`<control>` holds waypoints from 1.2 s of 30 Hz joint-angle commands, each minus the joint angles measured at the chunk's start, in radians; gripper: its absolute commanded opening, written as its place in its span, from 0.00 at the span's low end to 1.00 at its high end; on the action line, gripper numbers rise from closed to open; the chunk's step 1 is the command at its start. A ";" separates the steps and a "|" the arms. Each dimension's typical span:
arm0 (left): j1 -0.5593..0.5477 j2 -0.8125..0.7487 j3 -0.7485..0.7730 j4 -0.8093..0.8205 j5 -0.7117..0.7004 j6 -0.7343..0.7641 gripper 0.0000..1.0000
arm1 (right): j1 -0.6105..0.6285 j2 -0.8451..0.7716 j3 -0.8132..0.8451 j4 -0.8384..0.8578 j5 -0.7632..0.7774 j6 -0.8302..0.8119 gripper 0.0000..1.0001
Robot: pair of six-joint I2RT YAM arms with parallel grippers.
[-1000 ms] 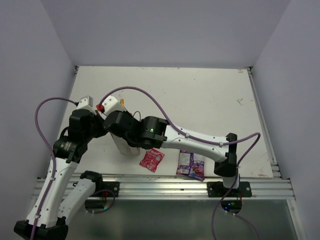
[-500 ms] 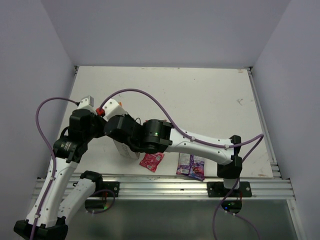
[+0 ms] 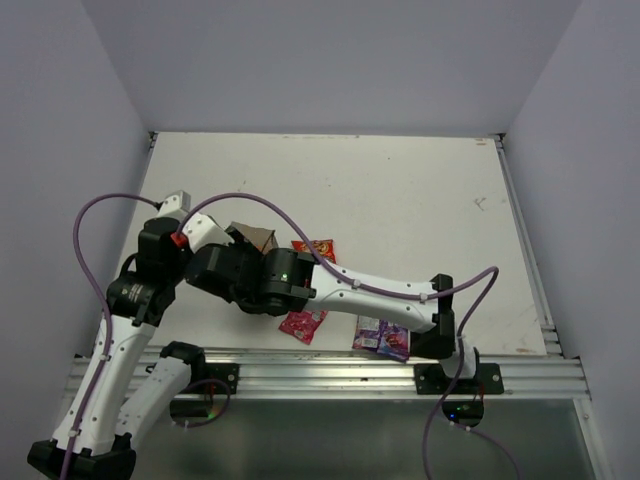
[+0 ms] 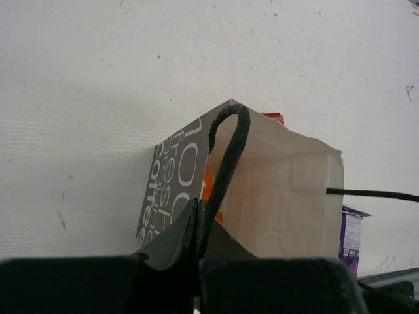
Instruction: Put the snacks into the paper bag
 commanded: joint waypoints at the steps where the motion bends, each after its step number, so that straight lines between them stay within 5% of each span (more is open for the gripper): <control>1: -0.003 -0.003 0.022 0.055 0.031 0.030 0.00 | 0.017 -0.064 0.116 -0.018 0.046 -0.015 0.67; 2: -0.003 -0.004 0.022 0.058 0.033 0.033 0.00 | 0.017 -0.084 0.115 -0.024 0.088 -0.015 0.99; 7: -0.003 -0.006 0.024 0.056 0.025 0.047 0.00 | 0.015 -0.353 -0.073 -0.067 0.250 0.089 0.99; 15: -0.003 -0.001 0.027 0.043 0.028 0.055 0.00 | 0.002 -0.805 -0.921 -0.105 0.309 0.582 0.99; 19: -0.003 0.004 0.044 0.023 0.026 0.063 0.00 | -0.021 -0.955 -1.243 0.020 0.249 0.659 0.99; 24: -0.004 0.004 0.050 0.012 0.037 0.058 0.00 | -0.138 -0.978 -1.440 0.106 0.030 0.722 0.99; 36: -0.003 -0.019 0.064 -0.026 0.020 0.044 0.00 | -0.276 -0.807 -1.664 0.422 -0.167 0.629 0.99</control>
